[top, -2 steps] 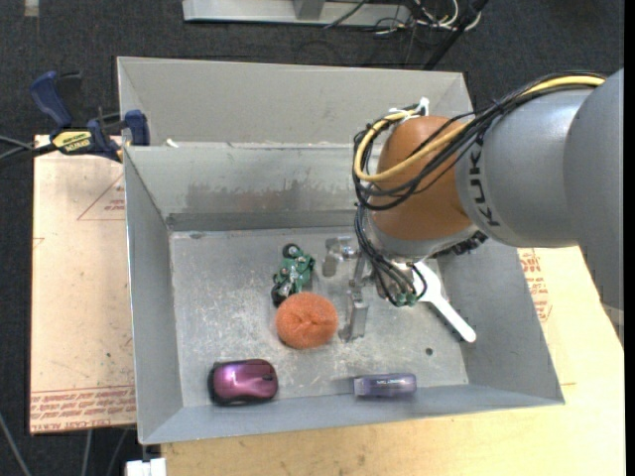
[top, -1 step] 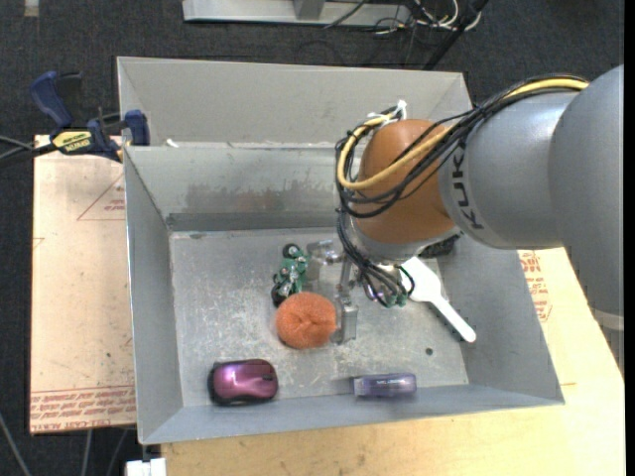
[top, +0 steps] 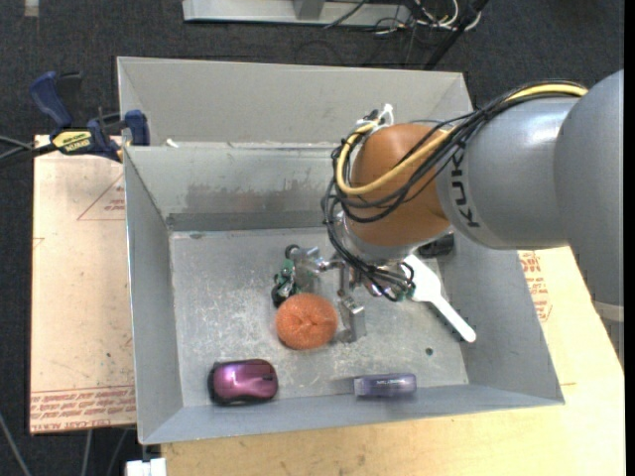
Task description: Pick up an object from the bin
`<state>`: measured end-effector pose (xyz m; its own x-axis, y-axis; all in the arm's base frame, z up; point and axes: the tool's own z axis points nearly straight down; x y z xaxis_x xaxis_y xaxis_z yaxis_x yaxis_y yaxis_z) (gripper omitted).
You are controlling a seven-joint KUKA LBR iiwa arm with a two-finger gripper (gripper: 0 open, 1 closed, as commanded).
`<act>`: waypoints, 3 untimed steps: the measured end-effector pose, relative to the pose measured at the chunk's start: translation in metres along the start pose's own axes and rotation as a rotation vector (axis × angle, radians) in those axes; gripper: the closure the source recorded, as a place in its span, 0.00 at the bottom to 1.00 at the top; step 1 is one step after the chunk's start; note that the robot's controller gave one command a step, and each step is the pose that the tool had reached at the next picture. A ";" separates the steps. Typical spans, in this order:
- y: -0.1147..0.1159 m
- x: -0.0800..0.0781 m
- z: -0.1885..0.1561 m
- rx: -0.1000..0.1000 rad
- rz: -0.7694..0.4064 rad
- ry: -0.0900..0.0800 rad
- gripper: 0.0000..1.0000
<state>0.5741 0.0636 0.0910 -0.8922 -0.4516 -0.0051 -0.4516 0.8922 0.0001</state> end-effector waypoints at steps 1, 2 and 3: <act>0.027 0.002 0.017 0.002 -0.230 -0.012 1.00; 0.027 0.002 0.017 0.002 -0.230 -0.012 1.00; 0.021 0.002 -0.056 0.002 -0.228 -0.015 1.00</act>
Offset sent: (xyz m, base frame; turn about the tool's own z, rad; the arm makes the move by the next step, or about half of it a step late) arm 0.0000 0.0000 0.0000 0.0000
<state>0.5629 0.0818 0.1473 -0.7668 -0.6416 -0.0195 -0.6416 0.7670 -0.0043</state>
